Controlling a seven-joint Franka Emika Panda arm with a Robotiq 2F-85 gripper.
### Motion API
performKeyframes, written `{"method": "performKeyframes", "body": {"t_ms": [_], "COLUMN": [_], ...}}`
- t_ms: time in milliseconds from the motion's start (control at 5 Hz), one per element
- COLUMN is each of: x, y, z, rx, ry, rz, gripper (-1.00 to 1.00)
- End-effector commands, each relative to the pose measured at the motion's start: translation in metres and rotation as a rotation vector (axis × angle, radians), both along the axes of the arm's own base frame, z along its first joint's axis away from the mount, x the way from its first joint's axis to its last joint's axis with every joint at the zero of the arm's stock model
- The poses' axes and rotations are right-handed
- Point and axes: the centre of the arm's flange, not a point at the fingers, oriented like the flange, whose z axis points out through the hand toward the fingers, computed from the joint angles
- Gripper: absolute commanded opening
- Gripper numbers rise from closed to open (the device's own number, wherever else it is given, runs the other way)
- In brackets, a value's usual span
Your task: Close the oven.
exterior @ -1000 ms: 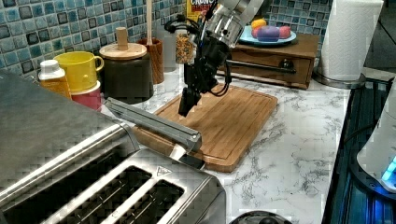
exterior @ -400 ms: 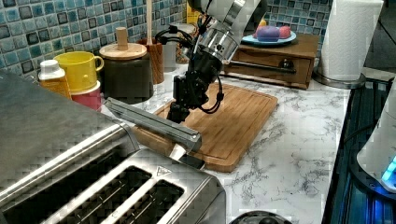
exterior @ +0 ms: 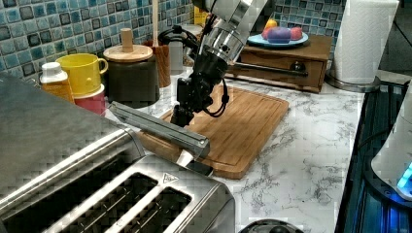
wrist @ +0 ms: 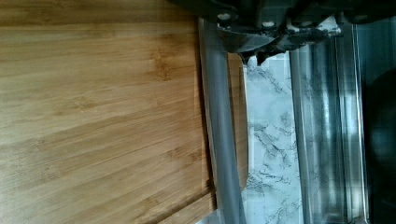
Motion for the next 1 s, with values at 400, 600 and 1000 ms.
{"method": "performKeyframes", "body": {"t_ms": [400, 600, 1000], "x": [0.063, 0.066, 0.064], "y": [0.063, 0.072, 0.122], "z": [0.056, 0.09, 0.151], "rx": [0.101, 0.117, 0.11], "ry": [-0.205, -0.214, -0.228], "rz": [0.128, 0.174, 0.281], "gripper": [-1.0, -1.0, -1.0]}}
